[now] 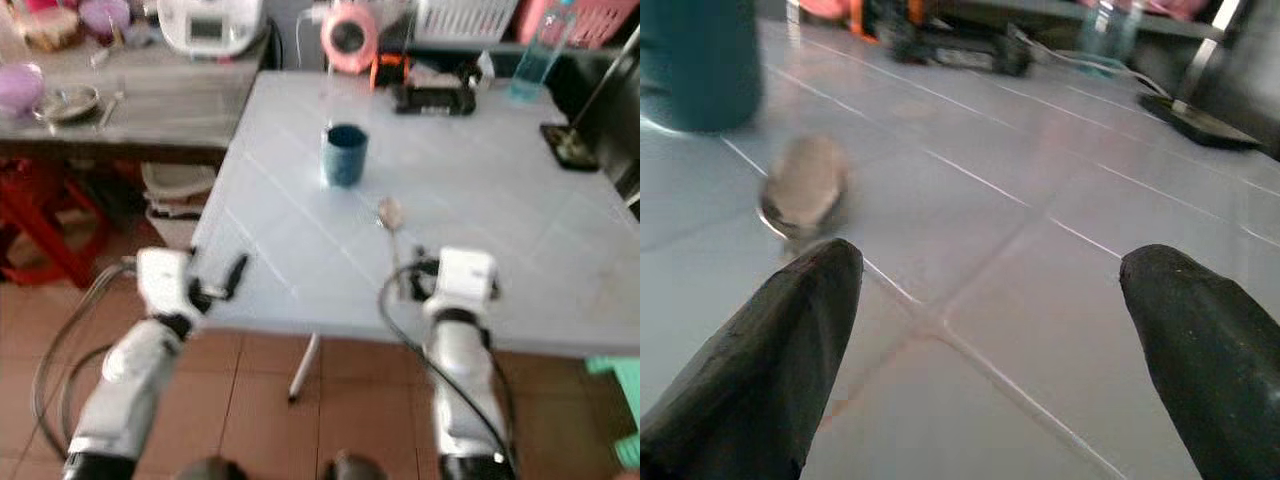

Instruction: Setting the table

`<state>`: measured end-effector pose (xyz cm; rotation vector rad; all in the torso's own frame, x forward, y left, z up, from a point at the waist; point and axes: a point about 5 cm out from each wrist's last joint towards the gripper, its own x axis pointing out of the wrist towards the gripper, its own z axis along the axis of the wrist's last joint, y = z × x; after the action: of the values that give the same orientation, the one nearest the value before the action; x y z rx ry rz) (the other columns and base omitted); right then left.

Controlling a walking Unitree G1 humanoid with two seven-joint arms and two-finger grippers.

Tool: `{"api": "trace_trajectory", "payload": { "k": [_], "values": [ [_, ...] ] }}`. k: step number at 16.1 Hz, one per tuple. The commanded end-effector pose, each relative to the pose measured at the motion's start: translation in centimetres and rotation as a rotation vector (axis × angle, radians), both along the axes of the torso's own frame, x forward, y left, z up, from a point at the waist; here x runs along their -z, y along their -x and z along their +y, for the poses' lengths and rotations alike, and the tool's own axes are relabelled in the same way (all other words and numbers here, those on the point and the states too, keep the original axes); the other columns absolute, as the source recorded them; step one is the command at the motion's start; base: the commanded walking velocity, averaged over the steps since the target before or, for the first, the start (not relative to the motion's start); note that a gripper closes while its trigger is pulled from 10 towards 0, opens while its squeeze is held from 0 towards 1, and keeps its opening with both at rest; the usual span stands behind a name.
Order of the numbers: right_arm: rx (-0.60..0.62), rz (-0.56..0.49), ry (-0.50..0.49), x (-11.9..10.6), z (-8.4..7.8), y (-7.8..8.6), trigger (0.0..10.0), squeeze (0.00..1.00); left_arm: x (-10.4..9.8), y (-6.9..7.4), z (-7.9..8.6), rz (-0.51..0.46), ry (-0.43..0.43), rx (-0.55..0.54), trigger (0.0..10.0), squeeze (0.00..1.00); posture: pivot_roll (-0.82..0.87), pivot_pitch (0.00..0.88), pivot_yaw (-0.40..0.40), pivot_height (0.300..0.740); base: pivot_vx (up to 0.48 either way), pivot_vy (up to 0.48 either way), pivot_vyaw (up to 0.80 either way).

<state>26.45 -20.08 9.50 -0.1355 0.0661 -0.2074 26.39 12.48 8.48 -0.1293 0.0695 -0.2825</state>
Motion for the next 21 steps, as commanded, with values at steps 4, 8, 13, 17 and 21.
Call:
{"api": "trace_trajectory", "payload": {
  "k": [4, 8, 13, 17, 21],
  "values": [
    [-0.045, -0.056, 0.028, -1.5, 0.0, -0.8, 10.0, 0.0, 0.1, -0.1, 0.0, -0.009, -0.039, -0.041, 10.0, 0.0, -0.05, 0.0, 0.023, 0.74, 0.0, 0.0, 0.0],
    [-0.022, -0.063, -0.009, -1.8, -0.3, -1.4, 10.0, 0.0, 0.2, 0.1, 0.4, -0.007, -0.062, -0.048, 10.0, 0.0, -0.04, 0.0, 0.02, 0.74, 0.0, 0.0, 0.59],
    [0.066, -0.006, -0.134, -2.1, -0.4, -3.2, 10.0, 0.0, 0.6, 1.2, 0.7, 0.016, -0.071, -0.029, 10.0, 0.0, -0.02, 0.0, 0.017, 0.74, 0.0, 0.0, 0.0],
    [0.073, 0.056, -0.209, -1.1, 0.2, -3.1, 10.0, 0.0, 0.5, 1.5, 1.0, 0.026, -0.076, -0.021, 10.0, 0.0, -0.01, 0.0, 0.025, 0.74, 0.0, 0.0, 0.0],
    [0.038, 0.137, -0.196, -0.9, 0.1, -3.9, 10.0, 0.0, 0.6, 2.0, 1.2, 0.044, -0.087, -0.009, 10.0, 0.0, 0.0, 0.021, 0.029, 0.74, 0.0, 0.0, 0.0]
  ]
}}
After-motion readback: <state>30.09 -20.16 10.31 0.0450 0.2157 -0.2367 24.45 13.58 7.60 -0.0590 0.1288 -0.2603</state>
